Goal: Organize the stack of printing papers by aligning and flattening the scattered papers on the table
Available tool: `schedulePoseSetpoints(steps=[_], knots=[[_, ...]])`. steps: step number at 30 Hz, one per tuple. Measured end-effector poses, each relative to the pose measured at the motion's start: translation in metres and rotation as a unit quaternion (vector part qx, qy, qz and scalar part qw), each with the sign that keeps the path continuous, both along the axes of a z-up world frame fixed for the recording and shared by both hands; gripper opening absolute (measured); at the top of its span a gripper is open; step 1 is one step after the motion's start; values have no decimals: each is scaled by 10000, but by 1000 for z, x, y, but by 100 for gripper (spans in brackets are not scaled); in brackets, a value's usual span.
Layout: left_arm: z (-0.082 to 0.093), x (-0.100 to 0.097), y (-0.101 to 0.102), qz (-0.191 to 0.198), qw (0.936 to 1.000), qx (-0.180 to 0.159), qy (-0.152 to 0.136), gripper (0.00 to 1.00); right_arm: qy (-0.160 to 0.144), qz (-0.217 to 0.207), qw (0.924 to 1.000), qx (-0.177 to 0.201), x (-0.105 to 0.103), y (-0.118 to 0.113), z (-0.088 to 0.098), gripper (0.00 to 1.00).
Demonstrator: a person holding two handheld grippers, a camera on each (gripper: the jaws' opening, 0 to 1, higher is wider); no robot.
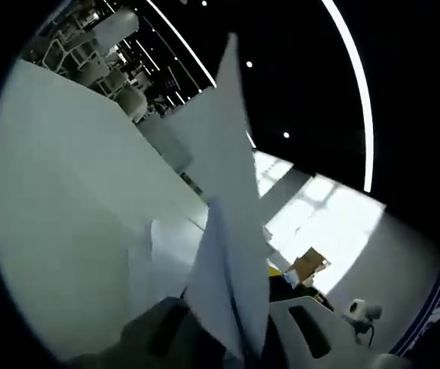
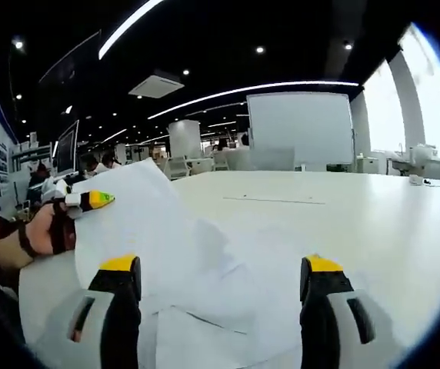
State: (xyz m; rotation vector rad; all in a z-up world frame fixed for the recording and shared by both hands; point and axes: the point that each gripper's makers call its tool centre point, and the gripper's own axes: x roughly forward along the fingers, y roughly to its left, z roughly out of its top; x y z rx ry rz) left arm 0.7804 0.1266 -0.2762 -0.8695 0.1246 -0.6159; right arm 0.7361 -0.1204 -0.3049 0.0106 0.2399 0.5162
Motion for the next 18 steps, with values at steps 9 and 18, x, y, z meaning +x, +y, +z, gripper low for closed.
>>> schedulePoseSetpoints(steps=[9, 18], knots=[[5, 0, 2, 1, 9999, -29, -114, 7, -171, -96, 9990, -393, -4, -2, 0, 79], [9, -2, 2, 11, 9998, -49, -201, 6, -106, -103, 9990, -431, -3, -1, -4, 79]])
